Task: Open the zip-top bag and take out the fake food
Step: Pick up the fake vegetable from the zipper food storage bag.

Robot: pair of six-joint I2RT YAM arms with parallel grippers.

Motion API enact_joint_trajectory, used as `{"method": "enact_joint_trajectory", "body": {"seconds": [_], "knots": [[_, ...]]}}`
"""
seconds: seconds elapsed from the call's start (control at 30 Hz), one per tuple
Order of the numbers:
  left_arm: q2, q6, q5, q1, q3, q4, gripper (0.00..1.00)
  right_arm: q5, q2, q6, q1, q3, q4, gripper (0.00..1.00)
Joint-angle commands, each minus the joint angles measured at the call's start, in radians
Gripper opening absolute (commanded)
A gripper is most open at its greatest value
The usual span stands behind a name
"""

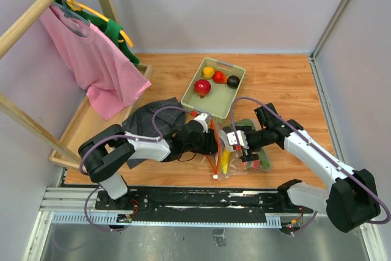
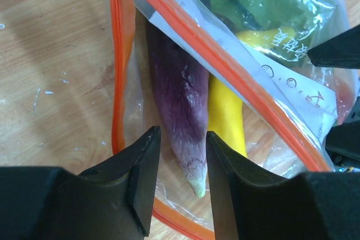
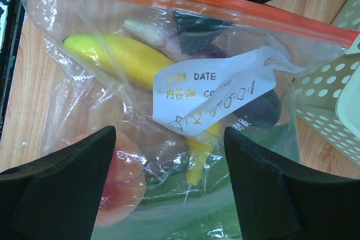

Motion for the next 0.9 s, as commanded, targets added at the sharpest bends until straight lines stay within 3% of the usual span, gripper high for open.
{"method": "enact_joint_trajectory", "body": {"seconds": [0.0,0.67,0.83,0.87], "knots": [[0.021,0.038,-0.084,-0.020,0.053,-0.086,0.43,0.010,0.004,0.019,0.022,-0.008,-0.001,0.79],[0.176,0.039,-0.126,-0.063,0.147,-0.186,0.57,0.013,0.005,0.028,0.030,-0.005,-0.001,0.79],[0.192,0.042,-0.162,-0.071,0.155,-0.204,0.46,0.016,-0.001,0.035,0.030,-0.005,0.001,0.79],[0.186,0.044,-0.165,-0.072,0.155,-0.202,0.37,0.017,-0.003,0.037,0.029,-0.005,0.001,0.79]]}}
